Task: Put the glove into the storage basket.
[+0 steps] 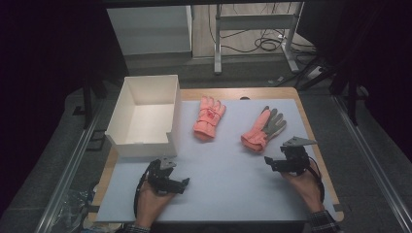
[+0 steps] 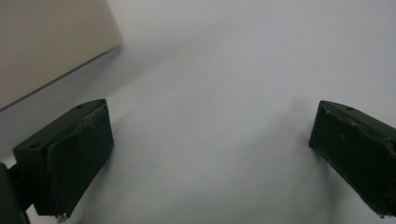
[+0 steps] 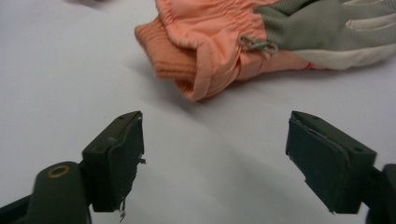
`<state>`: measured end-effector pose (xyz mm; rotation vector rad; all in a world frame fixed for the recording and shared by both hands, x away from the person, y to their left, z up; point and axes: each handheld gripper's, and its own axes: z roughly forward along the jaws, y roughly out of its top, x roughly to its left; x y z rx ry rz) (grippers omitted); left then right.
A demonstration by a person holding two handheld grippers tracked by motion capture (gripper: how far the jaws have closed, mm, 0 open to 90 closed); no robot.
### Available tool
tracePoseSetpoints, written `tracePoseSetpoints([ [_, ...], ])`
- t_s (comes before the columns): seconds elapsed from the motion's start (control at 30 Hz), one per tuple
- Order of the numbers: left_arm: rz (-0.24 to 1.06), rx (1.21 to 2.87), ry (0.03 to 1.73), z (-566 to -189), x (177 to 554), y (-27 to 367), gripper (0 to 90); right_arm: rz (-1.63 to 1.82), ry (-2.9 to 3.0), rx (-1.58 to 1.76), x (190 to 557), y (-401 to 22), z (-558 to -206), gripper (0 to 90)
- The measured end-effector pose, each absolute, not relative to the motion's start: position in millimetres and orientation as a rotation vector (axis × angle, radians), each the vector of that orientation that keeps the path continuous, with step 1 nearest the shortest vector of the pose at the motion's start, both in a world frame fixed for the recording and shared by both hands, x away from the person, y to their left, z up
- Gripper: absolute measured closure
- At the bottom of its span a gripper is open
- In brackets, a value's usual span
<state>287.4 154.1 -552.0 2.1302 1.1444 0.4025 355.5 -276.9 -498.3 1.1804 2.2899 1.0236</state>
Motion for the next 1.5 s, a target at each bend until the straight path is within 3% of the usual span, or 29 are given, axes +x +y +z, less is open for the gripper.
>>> tracePoseSetpoints([
  [0.63, 0.402, 2.127, 1.145, -552.2, 287.4, 153.9, 0.0, 1.017, 2.245, 1.213, 422.4, -269.2, -470.4, 52.6],
  [0.93, 0.401, 2.129, 1.143, -552.1, 287.4, 154.1, 0.0, 0.96, 2.22, 1.244, 452.9, -266.9, -471.4, 53.4],
  [1.07, 0.402, 2.129, 1.143, -552.2, 287.4, 154.1, 0.0, 0.917, 2.22, 1.269, 467.4, -265.4, -482.8, 48.1],
  [1.23, 0.401, 2.129, 1.143, -552.1, 287.5, 154.2, 0.0, 0.888, 2.242, 1.297, 473.9, -265.7, -494.2, 49.4],
  [1.4, 0.402, 2.129, 1.143, -552.1, 287.4, 154.1, 0.0, 0.921, 2.235, 1.357, 475.4, -267.2, -505.2, 66.1],
  [1.43, 0.402, 2.13, 1.143, -552.1, 287.4, 154.1, 0.0, 0.921, 2.235, 1.357, 475.4, -267.2, -505.2, 66.1],
  [1.47, 0.402, 2.13, 1.143, -552.1, 287.4, 154.1, 0.0, 0.94, 2.22, 1.374, 474.1, -269.0, -507.3, 74.3],
  [1.5, 0.402, 2.13, 1.143, -552.1, 287.4, 154.1, 0.0, 0.94, 2.22, 1.374, 474.1, -269.0, -507.3, 74.3],
])
